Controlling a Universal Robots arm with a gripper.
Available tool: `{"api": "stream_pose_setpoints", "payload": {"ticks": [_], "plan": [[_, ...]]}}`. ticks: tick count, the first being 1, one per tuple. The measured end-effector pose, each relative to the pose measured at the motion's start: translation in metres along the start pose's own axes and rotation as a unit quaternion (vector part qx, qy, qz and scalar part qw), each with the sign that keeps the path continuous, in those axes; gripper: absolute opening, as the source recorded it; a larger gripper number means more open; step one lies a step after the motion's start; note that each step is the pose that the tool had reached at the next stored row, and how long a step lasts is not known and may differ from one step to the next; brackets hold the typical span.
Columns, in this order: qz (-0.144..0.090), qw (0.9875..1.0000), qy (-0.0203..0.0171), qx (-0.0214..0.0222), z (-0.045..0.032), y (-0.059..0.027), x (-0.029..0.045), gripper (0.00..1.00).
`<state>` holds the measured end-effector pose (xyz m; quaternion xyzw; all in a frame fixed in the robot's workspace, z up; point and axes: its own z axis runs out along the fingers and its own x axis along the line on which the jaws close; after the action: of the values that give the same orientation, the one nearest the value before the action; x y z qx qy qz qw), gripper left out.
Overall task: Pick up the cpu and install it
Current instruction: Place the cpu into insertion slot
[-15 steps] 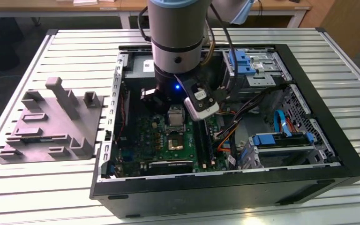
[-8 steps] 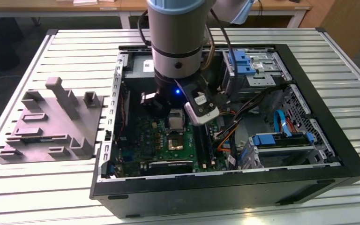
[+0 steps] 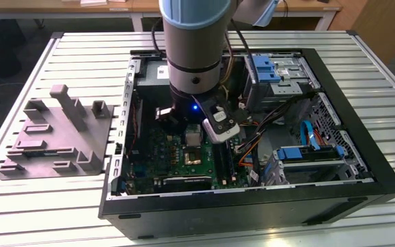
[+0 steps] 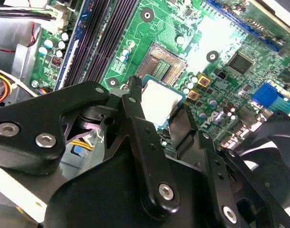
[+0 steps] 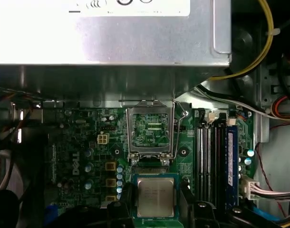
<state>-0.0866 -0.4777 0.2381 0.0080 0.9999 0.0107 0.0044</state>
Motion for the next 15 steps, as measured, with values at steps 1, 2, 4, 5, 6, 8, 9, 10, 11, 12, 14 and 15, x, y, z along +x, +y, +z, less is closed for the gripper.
{"api": "stream_pose_setpoints", "payload": {"ticks": [1,2,4,5,6,8,9,10,11,12,14,15], "plan": [[0.000,1.0000,0.0000,0.0000,0.0018,-0.0002,0.0000,0.47],[0.000,1.0000,0.0000,0.0000,0.0035,-0.0007,0.0000,0.47],[0.000,1.0000,0.0000,0.0000,0.0057,-0.0016,0.0000,0.47],[0.000,1.0000,0.0000,0.0000,0.0064,-0.0018,0.0001,0.47],[0.000,1.0000,0.0000,0.0000,0.0071,-0.0020,0.0001,0.47],[0.000,1.0000,0.0000,0.0000,0.0087,-0.0028,0.0000,0.47],[0.000,1.0000,0.0000,0.0000,0.0095,-0.0032,0.0000,0.47],[0.000,1.0000,0.0000,0.0000,0.0104,-0.0036,0.0000,0.47],[0.000,1.0000,0.0000,0.0000,0.0114,-0.0039,0.0001,0.47],[0.000,1.0000,0.0000,0.0000,0.0124,-0.0042,0.0000,0.47],[0.000,1.0000,0.0000,0.0000,0.0134,-0.0047,0.0001,0.47],[0.000,1.0000,0.0000,0.0001,0.0134,-0.0048,0.0001,0.47]]}}
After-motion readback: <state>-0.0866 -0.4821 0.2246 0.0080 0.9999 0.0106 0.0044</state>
